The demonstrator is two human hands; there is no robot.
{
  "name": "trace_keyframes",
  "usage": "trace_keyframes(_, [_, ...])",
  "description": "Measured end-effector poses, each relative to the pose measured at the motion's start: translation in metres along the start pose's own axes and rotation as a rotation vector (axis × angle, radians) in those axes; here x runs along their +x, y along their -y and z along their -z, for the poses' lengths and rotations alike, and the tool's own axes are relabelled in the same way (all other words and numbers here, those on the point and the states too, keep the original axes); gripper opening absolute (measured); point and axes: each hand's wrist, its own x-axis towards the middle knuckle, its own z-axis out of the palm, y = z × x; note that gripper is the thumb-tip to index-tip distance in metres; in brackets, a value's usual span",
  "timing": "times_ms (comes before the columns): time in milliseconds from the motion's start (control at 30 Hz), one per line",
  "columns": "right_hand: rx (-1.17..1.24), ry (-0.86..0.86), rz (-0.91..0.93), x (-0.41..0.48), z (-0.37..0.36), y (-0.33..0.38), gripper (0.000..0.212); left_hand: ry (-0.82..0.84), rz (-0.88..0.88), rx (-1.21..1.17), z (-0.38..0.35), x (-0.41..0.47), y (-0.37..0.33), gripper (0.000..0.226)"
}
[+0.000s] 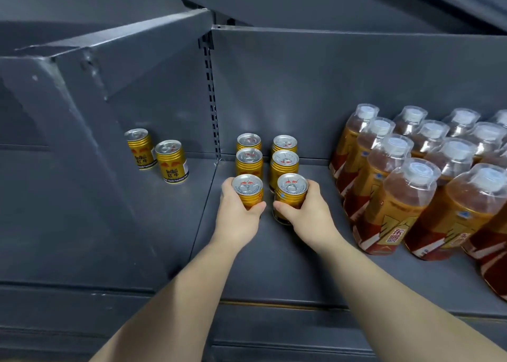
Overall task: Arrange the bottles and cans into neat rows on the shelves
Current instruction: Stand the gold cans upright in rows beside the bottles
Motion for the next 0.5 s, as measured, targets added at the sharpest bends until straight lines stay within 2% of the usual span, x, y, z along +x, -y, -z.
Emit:
trace_keyframes(200, [0.004, 0.019, -0.007, -0.0029, 0.0024, 0.0001, 0.087, 0.017, 0.007, 0.015, 0.001, 0.0003, 0.0038, 0.086])
trace_keyframes(367, [-0.065, -0.008, 0.0, -0.0059, 0.0013, -0.0022, 0.085, -0.061, -0.027, 0.304, -0.0006, -0.0051, 0.0091, 0.094])
trace_keyframes(500, [-0.081, -0.033, -0.017, -0.0035, -0.0017, -0.0013, 0.084, -0.062, 0.008, 0.264, 0.0005, -0.0016, 0.009, 0.093])
